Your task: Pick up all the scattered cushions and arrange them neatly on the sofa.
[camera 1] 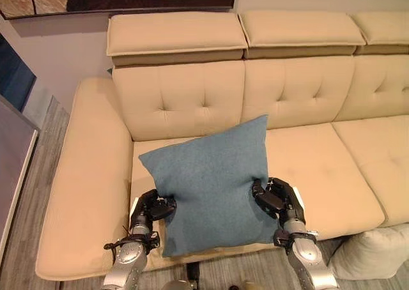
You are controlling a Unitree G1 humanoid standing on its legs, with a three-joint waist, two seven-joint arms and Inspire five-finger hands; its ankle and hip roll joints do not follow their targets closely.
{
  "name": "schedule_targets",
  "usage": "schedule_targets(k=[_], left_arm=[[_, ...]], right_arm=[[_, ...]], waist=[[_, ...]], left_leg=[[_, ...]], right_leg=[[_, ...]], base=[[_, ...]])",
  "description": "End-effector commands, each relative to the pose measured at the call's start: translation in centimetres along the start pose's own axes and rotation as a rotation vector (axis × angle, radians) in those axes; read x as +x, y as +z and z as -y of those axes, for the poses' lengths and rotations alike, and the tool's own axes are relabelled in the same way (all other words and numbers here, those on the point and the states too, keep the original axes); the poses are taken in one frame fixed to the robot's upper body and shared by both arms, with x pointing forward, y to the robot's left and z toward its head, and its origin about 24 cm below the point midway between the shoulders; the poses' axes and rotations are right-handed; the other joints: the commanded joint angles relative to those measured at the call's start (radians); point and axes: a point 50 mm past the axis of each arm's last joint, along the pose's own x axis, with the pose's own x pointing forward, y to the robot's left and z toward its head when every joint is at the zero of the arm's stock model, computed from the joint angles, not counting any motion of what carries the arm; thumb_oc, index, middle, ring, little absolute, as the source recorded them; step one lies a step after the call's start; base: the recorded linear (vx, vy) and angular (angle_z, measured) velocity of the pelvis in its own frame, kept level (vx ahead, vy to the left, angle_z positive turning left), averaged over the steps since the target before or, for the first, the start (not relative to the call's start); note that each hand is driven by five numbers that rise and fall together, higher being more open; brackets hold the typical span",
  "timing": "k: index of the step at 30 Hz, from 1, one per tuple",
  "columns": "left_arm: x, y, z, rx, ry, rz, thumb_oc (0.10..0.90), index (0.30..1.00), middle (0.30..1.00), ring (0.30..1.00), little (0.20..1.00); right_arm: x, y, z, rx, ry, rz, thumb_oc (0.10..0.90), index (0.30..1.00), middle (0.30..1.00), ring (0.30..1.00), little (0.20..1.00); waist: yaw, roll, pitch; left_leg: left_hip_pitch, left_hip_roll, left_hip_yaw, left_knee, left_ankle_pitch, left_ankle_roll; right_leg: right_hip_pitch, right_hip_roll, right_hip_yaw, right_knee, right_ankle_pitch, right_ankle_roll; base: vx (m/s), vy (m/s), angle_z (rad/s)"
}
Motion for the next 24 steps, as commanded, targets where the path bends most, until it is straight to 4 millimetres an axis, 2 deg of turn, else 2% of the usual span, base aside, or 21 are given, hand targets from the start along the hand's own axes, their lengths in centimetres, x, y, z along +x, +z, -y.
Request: schedule_targets(k=[1,4,6,10,18,24], left_arm=[[0.2,5.1,4.8,-0.044,-0.223,0.283,0.4,0.3,0.3,0.3,0.3],[0.3,5.3,5.1,-0.051,-0.225,0.292,0.4,0.3,0.3,0.3,0.3],[0.3,5.2,5.2,-0.05,-0.23,0.292,0.4,0.3,0.3,0.3,0.3],[0.1,4.9,5.0,-0.061,-0.225,0.284,0.4,0.3,0.3,0.3,0.3],[0.2,5.8,5.2,-0.055,-0.222,0.32,0.4,0.3,0.3,0.3,0.3],[1.5,8.4,6.9,-0.004,-0.226,0.414,0.4,0.3,0.3,0.3,0.3]], right_arm=[[1.3,7.4,-2.3,0.073,0.096,0.382,0.4,0.3,0.3,0.3,0.3],[1.3,7.6,-2.3,0.072,0.095,0.389,0.4,0.3,0.3,0.3,0.3],[1.2,7.1,-2.0,0.07,0.085,0.372,0.4,0.3,0.3,0.3,0.3],[1.2,6.9,-1.7,0.054,0.076,0.362,0.4,0.3,0.3,0.3,0.3],[1.2,6.8,-1.0,0.018,0.053,0.358,0.4,0.3,0.3,0.3,0.3],[2.9,9.2,-1.8,-0.057,0.007,0.448,0.4,0.3,0.3,0.3,0.3]], waist=[[-0.011,-0.007,-0.061],[-0.024,-0.012,-0.045],[-0.024,-0.03,-0.047],[-0.02,-0.031,-0.069],[-0.018,-0.016,-0.095],[-0.022,0.007,-0.075]], left_leg=[[-0.024,0.038,-0.047,0.046,-0.111,-0.091],[-0.014,0.028,-0.064,0.047,-0.121,-0.094],[-0.02,0.013,-0.08,0.064,-0.131,-0.101],[-0.008,0.017,-0.087,0.037,-0.125,-0.115],[0.046,0.04,-0.111,-0.037,-0.102,-0.145],[0.028,0.049,-0.119,-0.06,-0.087,-0.157]], right_leg=[[0.035,0.034,0.048,-0.288,0.171,-0.038],[0.008,0.035,0.057,-0.361,0.203,-0.039],[0.042,0.032,0.063,-0.433,0.217,-0.038],[0.082,0.043,0.046,-0.495,0.233,-0.045],[0.166,0.066,-0.004,-0.585,0.228,-0.059],[0.149,0.072,-0.024,-0.59,0.219,-0.067]], base=[[0.03,-0.037,0.21],[0.04,-0.071,0.13],[0.04,-0.109,0.4],[0.07,-0.119,0.32],[0.08,-0.078,0.12],[0.02,-0.033,0.07]])
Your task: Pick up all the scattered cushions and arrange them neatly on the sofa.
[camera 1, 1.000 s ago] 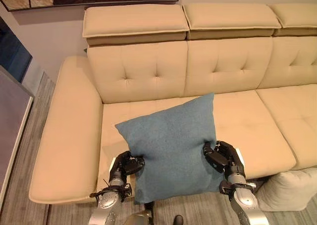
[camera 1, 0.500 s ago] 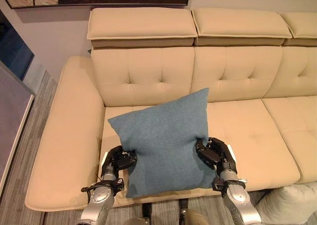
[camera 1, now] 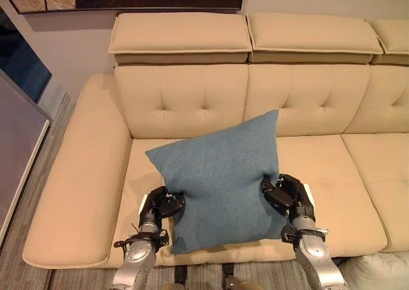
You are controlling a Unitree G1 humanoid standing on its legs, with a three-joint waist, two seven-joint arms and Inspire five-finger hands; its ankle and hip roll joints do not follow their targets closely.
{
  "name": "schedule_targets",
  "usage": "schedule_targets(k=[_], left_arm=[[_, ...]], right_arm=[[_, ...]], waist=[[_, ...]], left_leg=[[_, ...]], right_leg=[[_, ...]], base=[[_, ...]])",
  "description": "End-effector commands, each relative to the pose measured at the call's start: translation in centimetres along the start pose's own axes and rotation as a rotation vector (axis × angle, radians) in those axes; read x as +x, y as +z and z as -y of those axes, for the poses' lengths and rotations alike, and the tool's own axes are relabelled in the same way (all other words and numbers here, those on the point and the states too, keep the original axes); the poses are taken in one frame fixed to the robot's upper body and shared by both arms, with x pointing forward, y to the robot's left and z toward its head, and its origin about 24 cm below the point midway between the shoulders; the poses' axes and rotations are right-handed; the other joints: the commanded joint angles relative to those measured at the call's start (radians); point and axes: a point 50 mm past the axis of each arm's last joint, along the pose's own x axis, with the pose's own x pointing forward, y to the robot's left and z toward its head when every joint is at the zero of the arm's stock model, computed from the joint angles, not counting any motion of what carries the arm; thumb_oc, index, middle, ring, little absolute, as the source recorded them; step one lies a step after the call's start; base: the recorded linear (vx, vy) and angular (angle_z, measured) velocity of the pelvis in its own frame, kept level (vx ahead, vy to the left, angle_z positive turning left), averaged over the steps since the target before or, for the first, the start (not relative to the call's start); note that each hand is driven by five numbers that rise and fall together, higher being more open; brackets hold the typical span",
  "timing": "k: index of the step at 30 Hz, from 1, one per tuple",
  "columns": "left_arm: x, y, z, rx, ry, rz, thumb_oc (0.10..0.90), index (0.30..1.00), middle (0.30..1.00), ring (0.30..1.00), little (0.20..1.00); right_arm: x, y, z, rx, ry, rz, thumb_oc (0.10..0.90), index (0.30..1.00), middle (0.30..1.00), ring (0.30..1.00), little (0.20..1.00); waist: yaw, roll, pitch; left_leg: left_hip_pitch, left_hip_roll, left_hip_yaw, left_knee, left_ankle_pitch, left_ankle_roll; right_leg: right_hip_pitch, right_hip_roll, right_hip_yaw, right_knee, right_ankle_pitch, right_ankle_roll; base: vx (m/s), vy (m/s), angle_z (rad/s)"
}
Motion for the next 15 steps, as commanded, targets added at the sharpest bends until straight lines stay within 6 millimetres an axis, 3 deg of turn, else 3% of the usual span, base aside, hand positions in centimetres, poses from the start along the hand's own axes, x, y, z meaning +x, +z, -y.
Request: schedule_targets(k=[1,6,9,12,13,15], left_arm=[[1.9,7.2,5.1,0.015,-0.187,0.358,0.4,0.3,0.3,0.3,0.3],[3.9,11.0,7.4,0.076,-0.188,0.481,0.4,0.3,0.3,0.3,0.3],[5.1,14.7,9.0,0.109,-0.196,0.587,0.4,0.3,0.3,0.3,0.3],[6.0,20.8,10.7,0.17,-0.178,0.762,0.4,0.3,0.3,0.3,0.3],[6.0,20.9,10.7,0.17,-0.178,0.763,0.4,0.3,0.3,0.3,0.3],[6.0,23.1,11.3,0.189,-0.163,0.832,0.4,0.3,0.3,0.3,0.3]], right_arm=[[2.2,7.8,-3.0,0.023,0.07,0.392,0.4,0.3,0.3,0.3,0.3],[4.6,10.9,-4.7,-0.047,0.037,0.493,0.4,0.3,0.3,0.3,0.3],[6.2,13.5,-6.0,-0.084,0.022,0.559,0.4,0.3,0.3,0.3,0.3],[8.2,18.5,-6.8,-0.142,-0.03,0.685,0.4,0.3,0.3,0.3,0.3],[8.2,18.6,-6.8,-0.142,-0.031,0.687,0.4,0.3,0.3,0.3,0.3],[8.7,20.9,-6.9,-0.158,-0.069,0.746,0.4,0.3,0.3,0.3,0.3]], waist=[[0.001,-0.004,-0.07],[-0.004,0.013,-0.05],[-0.007,0.023,-0.038],[-0.007,0.031,-0.024],[-0.008,0.031,-0.025],[-0.005,0.033,-0.026]], left_leg=[[0.018,-0.042,0.024,0.005,-0.099,0.002],[-0.037,-0.04,0.013,0.005,-0.082,-0.003],[-0.089,-0.044,0.0,0.005,-0.064,-0.007],[-0.164,-0.053,-0.015,0.005,-0.036,-0.018],[-0.169,-0.054,-0.016,0.005,-0.032,-0.018],[-0.202,-0.059,-0.02,0.005,-0.019,-0.022]], right_leg=[[0.077,-0.029,-0.021,0.01,-0.126,0.071],[0.023,-0.031,-0.023,0.009,-0.116,0.073],[-0.031,-0.029,-0.015,0.014,-0.107,0.073],[-0.11,-0.023,-0.003,0.042,-0.097,0.07],[-0.115,-0.024,-0.004,0.042,-0.094,0.07],[-0.146,-0.024,-0.003,0.052,-0.092,0.069]], base=[[0.0,0.002,0.08],[-0.04,0.007,0.1],[-0.08,0.012,0.14],[-0.11,0.011,0.1],[-0.03,0.012,0.03],[-0.03,0.007,0.02]])
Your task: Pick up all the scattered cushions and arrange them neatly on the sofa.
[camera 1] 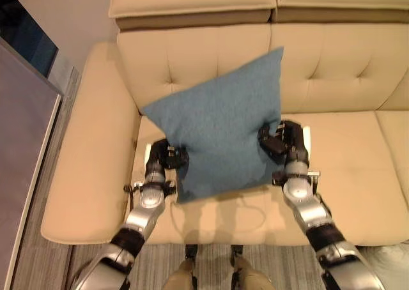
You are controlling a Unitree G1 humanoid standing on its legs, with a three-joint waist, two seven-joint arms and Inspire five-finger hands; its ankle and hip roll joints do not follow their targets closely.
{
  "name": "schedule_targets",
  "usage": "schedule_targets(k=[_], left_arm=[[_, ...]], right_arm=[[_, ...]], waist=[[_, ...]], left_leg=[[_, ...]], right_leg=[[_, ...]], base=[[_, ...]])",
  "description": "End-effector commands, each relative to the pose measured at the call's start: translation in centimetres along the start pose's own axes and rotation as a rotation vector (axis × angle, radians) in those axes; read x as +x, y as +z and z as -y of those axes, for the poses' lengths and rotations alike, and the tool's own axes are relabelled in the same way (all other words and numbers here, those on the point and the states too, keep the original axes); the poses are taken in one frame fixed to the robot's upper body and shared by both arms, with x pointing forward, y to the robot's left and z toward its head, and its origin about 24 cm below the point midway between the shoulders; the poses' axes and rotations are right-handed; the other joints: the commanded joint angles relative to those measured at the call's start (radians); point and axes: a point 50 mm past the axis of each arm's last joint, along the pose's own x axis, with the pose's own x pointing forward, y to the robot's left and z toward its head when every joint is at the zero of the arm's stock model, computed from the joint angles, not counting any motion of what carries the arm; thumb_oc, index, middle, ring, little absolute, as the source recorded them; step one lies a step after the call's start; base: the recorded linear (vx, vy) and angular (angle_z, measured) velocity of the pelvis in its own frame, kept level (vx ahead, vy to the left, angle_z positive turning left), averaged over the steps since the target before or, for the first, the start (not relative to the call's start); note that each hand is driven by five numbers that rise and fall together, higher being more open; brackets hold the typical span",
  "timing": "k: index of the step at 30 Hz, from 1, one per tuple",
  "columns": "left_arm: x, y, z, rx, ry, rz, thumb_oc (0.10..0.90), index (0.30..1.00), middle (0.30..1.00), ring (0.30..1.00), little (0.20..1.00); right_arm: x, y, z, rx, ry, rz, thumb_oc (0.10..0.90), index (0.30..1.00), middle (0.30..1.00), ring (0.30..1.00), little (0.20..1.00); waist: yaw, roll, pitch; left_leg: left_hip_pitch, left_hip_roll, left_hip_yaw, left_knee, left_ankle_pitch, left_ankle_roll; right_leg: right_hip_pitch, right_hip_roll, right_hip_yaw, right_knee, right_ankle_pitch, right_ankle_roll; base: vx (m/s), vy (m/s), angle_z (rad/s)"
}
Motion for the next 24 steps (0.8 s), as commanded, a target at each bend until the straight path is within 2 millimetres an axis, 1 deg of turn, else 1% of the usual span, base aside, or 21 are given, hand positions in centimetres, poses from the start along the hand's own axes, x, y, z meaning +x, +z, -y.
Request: schedule_targets(k=[1,2,3,4,7,8,9,10,11,12,14,17,20,21,23,24], left_arm=[[1.6,12.9,4.5,-0.045,-0.136,0.549,0.4,0.3,0.3,0.3,0.3],[1.8,13.6,4.5,-0.034,-0.124,0.569,0.4,0.3,0.3,0.3,0.3],[1.8,13.7,4.5,-0.034,-0.123,0.571,0.4,0.3,0.3,0.3,0.3],[2.3,15.3,4.7,-0.007,-0.099,0.616,0.4,0.3,0.3,0.3,0.3],[2.8,17.9,4.8,0.033,-0.054,0.685,0.4,0.3,0.3,0.3,0.3],[3.3,20.4,4.9,0.074,0.011,0.743,0.4,0.3,0.3,0.3,0.3],[3.5,20.9,4.9,0.081,0.029,0.75,0.546,0.519,0.519,0.519,0.519],[3.5,21.0,4.9,0.081,0.03,0.752,0.72,0.78,0.78,0.78,0.78],[3.7,21.6,4.7,0.1,0.045,0.764,0.8,0.9,0.9,0.9,0.9],[4.1,22.1,4.2,0.123,0.068,0.76,0.8,0.9,0.9,0.9,0.9],[4.2,22.4,4.0,0.124,0.072,0.759,0.8,0.9,0.9,0.9,0.9],[4.5,21.8,3.2,0.13,0.074,0.732,0.8,0.9,0.9,0.9,0.9],[5.2,20.3,2.2,0.166,0.083,0.674,0.8,0.9,0.9,0.9,0.9],[5.2,20.4,2.1,0.166,0.083,0.674,0.8,0.9,0.9,0.9,0.9],[5.7,18.6,0.5,0.233,0.103,0.611,0.8,0.9,0.9,0.9,0.9],[6.0,17.2,-0.7,0.285,0.117,0.566,0.8,0.9,0.9,0.9,0.9]], right_arm=[[1.6,10.3,-1.9,0.115,-0.01,0.423,0.4,0.3,0.3,0.3,0.3],[2.0,11.0,-1.8,0.105,-0.029,0.443,0.4,0.3,0.3,0.3,0.3],[2.0,11.1,-1.8,0.106,-0.03,0.445,0.4,0.3,0.3,0.3,0.3],[2.9,12.6,-1.5,0.076,-0.074,0.485,0.4,0.3,0.3,0.3,0.3],[4.0,14.7,-1.0,0.026,-0.136,0.539,0.4,0.3,0.3,0.3,0.3],[5.1,16.7,-0.4,-0.04,-0.214,0.584,0.4,0.3,0.3,0.3,0.3],[5.4,17.1,-0.3,-0.053,-0.226,0.588,0.533,0.5,0.5,0.5,0.5],[5.5,17.2,-0.2,-0.052,-0.227,0.589,0.684,0.726,0.726,0.726,0.726],[5.9,17.5,0.0,-0.075,-0.233,0.587,0.8,0.9,0.9,0.9,0.9],[6.5,17.7,0.3,-0.106,-0.226,0.569,0.8,0.9,0.9,0.9,0.9],[6.7,17.8,0.4,-0.122,-0.219,0.561,0.8,0.9,0.9,0.9,0.9],[7.2,17.0,0.7,-0.165,-0.19,0.516,0.8,0.9,0.9,0.9,0.9],[7.6,15.6,0.9,-0.218,-0.138,0.464,0.8,0.9,0.9,0.9,0.9],[7.6,15.6,0.9,-0.218,-0.138,0.464,0.8,0.9,0.9,0.9,0.9],[7.8,14.1,1.4,-0.258,-0.104,0.416,0.8,0.9,0.9,0.9,0.9],[7.8,13.1,1.7,-0.27,-0.09,0.388,0.8,0.9,0.9,0.9,0.9]], waist=[[-0.006,-0.041,-0.038],[-0.006,-0.04,-0.04],[-0.007,-0.04,-0.04],[-0.004,-0.039,-0.041],[0.0,-0.037,-0.039],[0.006,-0.032,-0.036],[0.007,-0.032,-0.036],[0.006,-0.032,-0.036],[0.007,-0.032,-0.033],[0.009,-0.031,-0.032],[0.01,-0.031,-0.029],[0.011,-0.029,-0.026],[0.011,-0.031,-0.025],[0.01,-0.031,-0.025],[0.013,-0.035,-0.023],[0.013,-0.036,-0.022]], left_leg=[[-0.002,-0.051,0.025,0.001,-0.074,-0.008],[-0.01,-0.053,0.023,0.001,-0.071,-0.009],[-0.014,-0.053,0.023,0.001,-0.07,-0.009],[-0.033,-0.055,0.019,0.001,-0.065,-0.013],[-0.068,-0.056,0.015,0.001,-0.054,-0.018],[-0.103,-0.06,0.01,0.001,-0.048,-0.024],[-0.112,-0.061,0.009,0.001,-0.046,-0.026],[-0.117,-0.062,0.009,0.001,-0.041,-0.026],[-0.128,-0.063,0.008,0.001,-0.036,-0.028],[-0.141,-0.063,0.005,0.001,-0.036,-0.03],[-0.151,-0.066,0.002,0.001,-0.033,-0.031],[-0.162,-0.069,-0.002,0.001,-0.029,-0.034],[-0.163,-0.07,-0.005,0.001,-0.026,-0.036],[-0.163,-0.07,-0.005,0.001,-0.026,-0.036],[-0.159,-0.07,-0.008,0.001,-0.024,-0.039],[-0.16,-0.071,-0.008,0.001,-0.02,-0.041]], right_leg=[[0.033,-0.018,0.03,0.056,-0.137,0.091],[0.023,-0.018,0.031,0.058,-0.136,0.09],[0.02,-0.018,0.031,0.059,-0.136,0.09],[0.0,-0.021,0.033,0.063,-0.133,0.091],[-0.038,-0.022,0.034,0.068,-0.126,0.093],[-0.075,-0.023,0.036,0.072,-0.124,0.095],[-0.085,-0.023,0.035,0.073,-0.122,0.096],[-0.09,-0.024,0.035,0.072,-0.118,0.096],[-0.1,-0.024,0.035,0.073,-0.116,0.097],[-0.116,-0.023,0.035,0.076,-0.116,0.097],[-0.124,-0.023,0.035,0.078,-0.114,0.097],[-0.137,-0.022,0.032,0.082,-0.115,0.096],[-0.136,-0.02,0.03,0.081,-0.114,0.095],[-0.136,-0.02,0.03,0.081,-0.114,0.095],[-0.129,-0.02,0.028,0.078,-0.113,0.096],[-0.128,-0.02,0.025,0.076,-0.109,0.095]], base=[[0.0,0.0,0.0],[0.0,0.0,0.0],[0.0,0.0,0.0],[0.0,0.0,0.0],[0.0,0.0,0.0],[0.0,0.0,0.0],[0.0,0.0,0.0],[0.0,0.0,0.0],[-0.01,-0.01,0.04],[-0.02,-0.016,0.03],[0.0,0.0,0.0],[-0.01,0.0,0.1],[0.0,-0.013,0.25],[0.0,-0.02,0.13],[-0.01,-0.025,-0.21],[-0.02,-0.024,-0.22]])
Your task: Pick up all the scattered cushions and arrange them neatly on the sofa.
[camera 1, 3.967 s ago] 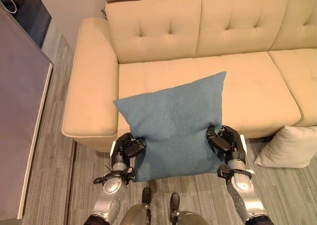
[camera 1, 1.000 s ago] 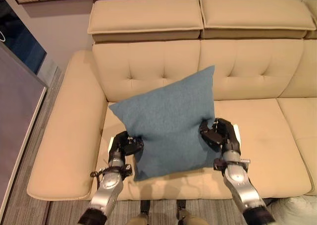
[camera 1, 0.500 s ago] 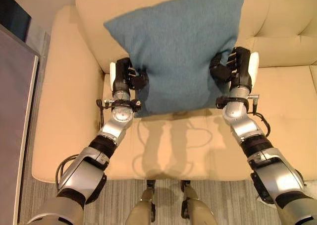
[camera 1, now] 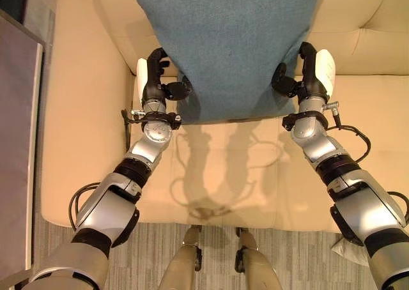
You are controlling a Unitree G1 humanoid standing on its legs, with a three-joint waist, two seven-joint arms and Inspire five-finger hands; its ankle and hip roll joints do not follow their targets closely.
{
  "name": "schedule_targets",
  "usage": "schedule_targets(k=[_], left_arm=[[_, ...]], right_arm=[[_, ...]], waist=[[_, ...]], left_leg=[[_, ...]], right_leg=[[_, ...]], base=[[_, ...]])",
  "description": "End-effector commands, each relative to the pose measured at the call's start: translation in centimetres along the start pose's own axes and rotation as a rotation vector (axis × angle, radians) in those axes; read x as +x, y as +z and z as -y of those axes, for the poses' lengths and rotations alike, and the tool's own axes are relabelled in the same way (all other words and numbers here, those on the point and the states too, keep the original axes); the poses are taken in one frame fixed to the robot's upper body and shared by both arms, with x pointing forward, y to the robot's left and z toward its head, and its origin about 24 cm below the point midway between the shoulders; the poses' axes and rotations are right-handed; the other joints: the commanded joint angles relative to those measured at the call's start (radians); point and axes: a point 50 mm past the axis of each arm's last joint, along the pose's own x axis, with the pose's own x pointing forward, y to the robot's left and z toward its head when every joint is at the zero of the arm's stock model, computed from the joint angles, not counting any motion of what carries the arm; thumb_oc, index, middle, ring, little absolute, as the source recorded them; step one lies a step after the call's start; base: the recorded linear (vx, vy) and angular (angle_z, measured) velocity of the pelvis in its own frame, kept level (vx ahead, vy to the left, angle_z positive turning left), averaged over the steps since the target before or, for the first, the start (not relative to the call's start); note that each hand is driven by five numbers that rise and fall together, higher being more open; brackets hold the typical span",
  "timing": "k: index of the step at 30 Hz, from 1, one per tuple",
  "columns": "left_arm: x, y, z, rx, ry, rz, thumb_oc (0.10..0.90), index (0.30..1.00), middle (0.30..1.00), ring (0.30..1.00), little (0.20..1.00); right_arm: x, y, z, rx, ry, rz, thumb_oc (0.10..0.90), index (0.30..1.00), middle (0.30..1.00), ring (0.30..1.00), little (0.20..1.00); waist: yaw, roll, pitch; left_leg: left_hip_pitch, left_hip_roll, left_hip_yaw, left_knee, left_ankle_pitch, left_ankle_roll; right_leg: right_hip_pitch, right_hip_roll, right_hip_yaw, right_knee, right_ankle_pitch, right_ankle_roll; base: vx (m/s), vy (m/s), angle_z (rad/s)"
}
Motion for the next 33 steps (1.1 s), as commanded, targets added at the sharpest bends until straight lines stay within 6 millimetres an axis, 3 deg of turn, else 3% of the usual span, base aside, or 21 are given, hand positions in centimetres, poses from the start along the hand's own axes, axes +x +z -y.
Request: schedule_targets(k=[1,2,10,11,12,13,15,18,19,24,25,26,28,29,30,31,33], left_arm=[[1.7,3.8,-2.0,0.06,0.022,0.216,0.8,0.9,0.9,0.9,0.9],[1.6,3.7,-2.0,0.061,0.021,0.214,0.8,0.9,0.9,0.9,0.9],[-0.1,-1.9,-6.1,0.095,0.079,0.063,0.8,0.9,0.9,0.9,0.9],[-0.5,-2.8,-6.7,0.101,0.084,0.038,0.8,0.9,0.9,0.9,0.9],[-2.4,-5.9,-8.0,0.123,0.081,-0.05,0.8,0.9,0.9,0.9,0.9],[-2.4,-5.9,-8.0,0.124,0.08,-0.051,0.8,0.9,0.9,0.9,0.9],[-4.1,-8.0,-8.5,0.11,0.078,-0.118,0.8,0.9,0.9,0.9,0.9],[-8.8,-12.3,-9.1,0.087,0.051,-0.261,0.8,0.9,0.9,0.9,0.9],[-8.9,-12.4,-9.1,0.088,0.049,-0.263,0.8,0.9,0.9,0.9,0.9],[-16.6,-17.4,-10.1,0.062,0.022,-0.492,0.8,0.9,0.9,0.9,0.9],[-16.7,-17.4,-10.1,0.062,0.021,-0.492,0.8,0.9,0.9,0.9,0.9],[-18.4,-18.2,-10.5,0.07,0.016,-0.54,0.8,0.9,0.9,0.9,0.9],[-18.4,-18.2,-10.5,0.07,0.016,-0.54,0.8,0.9,0.9,0.9,0.9],[-25.1,-21.0,-10.3,0.064,-0.031,-0.755,0.8,0.9,0.9,0.9,0.9],[-28.1,-22.0,-10.2,0.074,-0.057,-0.858,0.8,0.9,0.9,0.9,0.9],[-28.1,-22.0,-10.2,0.074,-0.058,-0.859,0.8,0.9,0.9,0.9,0.9],[-31.0,-22.9,-10.0,0.078,-0.079,-0.97,0.8,0.9,0.9,0.9,0.9]], right_arm=[[1.8,4.4,2.2,0.101,-0.061,0.178,0.8,0.9,0.9,0.9,0.9],[1.7,4.4,2.2,0.101,-0.06,0.177,0.8,0.9,0.9,0.9,0.9],[-0.4,-1.7,3.3,0.099,-0.046,0.038,0.8,0.9,0.9,0.9,0.9],[-0.8,-2.7,3.6,0.098,-0.05,0.016,0.8,0.9,0.9,0.9,0.9],[-2.4,-5.4,4.4,0.087,-0.05,-0.04,0.8,0.9,0.9,0.9,0.9],[-2.4,-5.4,4.4,0.086,-0.049,-0.042,0.8,0.9,0.9,0.9,0.9],[-3.9,-7.4,4.6,0.088,-0.039,-0.091,0.8,0.9,0.9,0.9,0.9],[-7.7,-11.5,4.8,0.074,0.006,-0.207,0.8,0.9,0.9,0.9,0.9],[-7.8,-11.6,4.8,0.073,0.008,-0.209,0.8,0.9,0.9,0.9,0.9],[-13.3,-15.7,5.3,0.05,0.063,-0.345,0.8,0.9,0.9,0.9,0.9],[-13.4,-15.7,5.3,0.05,0.063,-0.345,0.8,0.9,0.9,0.9,0.9],[-14.6,-16.5,5.4,0.053,0.072,-0.378,0.8,0.9,0.9,0.9,0.9],[-14.6,-16.5,5.4,0.053,0.072,-0.378,0.8,0.9,0.9,0.9,0.9],[-19.6,-18.8,4.5,0.017,0.173,-0.501,0.8,0.9,0.9,0.9,0.9],[-22.3,-19.8,3.7,0.003,0.234,-0.57,0.8,0.9,0.9,0.9,0.9],[-22.3,-19.8,3.7,0.002,0.235,-0.571,0.8,0.9,0.9,0.9,0.9],[-24.5,-20.4,2.6,-0.01,0.299,-0.63,0.8,0.9,0.9,0.9,0.9]], waist=[[0.017,-0.011,-0.065],[0.018,-0.011,-0.064],[0.019,-0.019,-0.067],[0.019,-0.02,-0.069],[0.015,-0.024,-0.077],[0.016,-0.025,-0.078],[0.015,-0.029,-0.085],[0.011,-0.04,-0.102],[0.012,-0.04,-0.103],[0.013,-0.059,-0.134],[0.013,-0.059,-0.134],[0.013,-0.061,-0.142],[0.013,-0.061,-0.142],[0.017,-0.065,-0.159],[0.018,-0.067,-0.171],[0.018,-0.067,-0.17],[0.02,-0.067,-0.178]], left_leg=[[0.061,-0.045,-0.006,0.003,-0.115,-0.034],[0.066,-0.044,-0.006,0.003,-0.118,-0.035],[0.071,-0.044,0.001,0.003,-0.117,-0.038],[0.076,-0.043,0.002,0.003,-0.118,-0.038],[0.092,-0.04,0.007,0.003,-0.125,-0.036],[0.093,-0.04,0.007,0.003,-0.125,-0.036],[0.105,-0.039,0.01,0.003,-0.13,-0.035],[0.141,-0.036,0.021,0.003,-0.143,-0.029],[0.142,-0.036,0.021,0.003,-0.143,-0.029],[0.198,-0.032,0.031,0.003,-0.161,-0.022],[0.198,-0.032,0.031,0.003,-0.161,-0.022],[0.211,-0.03,0.033,0.003,-0.164,-0.02],[0.211,-0.03,0.033,0.003,-0.165,-0.02],[0.273,-0.022,0.039,0.003,-0.181,-0.013],[0.296,-0.018,0.042,0.003,-0.182,-0.012],[0.299,-0.018,0.042,0.003,-0.183,-0.012],[0.327,-0.011,0.043,0.003,-0.186,-0.011]], right_leg=[[0.029,0.004,0.019,0.066,-0.113,0.098],[0.033,0.005,0.019,0.067,-0.116,0.098],[0.052,0.003,0.011,0.049,-0.109,0.099],[0.059,0.003,0.011,0.047,-0.11,0.099],[0.079,0.003,0.009,0.041,-0.112,0.099],[0.08,0.003,0.009,0.04,-0.112,0.099],[0.096,0.003,0.008,0.035,-0.113,0.099],[0.142,0.003,0.005,0.015,-0.11,0.101],[0.144,0.003,0.005,0.014,-0.11,0.101],[0.205,0.007,0.002,-0.003,-0.117,0.106],[0.205,0.007,0.002,-0.003,-0.117,0.106],[0.217,0.007,0.0,-0.003,-0.119,0.107],[0.217,0.007,0.001,-0.003,-0.119,0.107],[0.277,0.01,-0.002,-0.003,-0.132,0.11],[0.301,0.01,-0.005,-0.003,-0.136,0.109],[0.304,0.01,-0.005,-0.003,-0.137,0.109],[0.335,0.014,-0.009,-0.003,-0.147,0.107]], base=[[0.0,0.0,0.0],[0.0,-0.015,0.05],[-0.02,-0.005,0.14],[0.0,0.0,0.0],[0.0,0.0,0.0],[0.0,0.0,0.0],[0.01,-0.005,-0.03],[0.02,-0.007,-0.06],[0.02,-0.01,-0.03],[0.04,-0.018,-0.04],[0.03,-0.019,-0.08],[0.02,-0.007,-0.14],[0.05,-0.021,-0.09],[0.07,-0.053,0.0],[0.07,-0.054,0.0],[0.0,-0.039,0.01],[0.01,-0.05,0.06]])
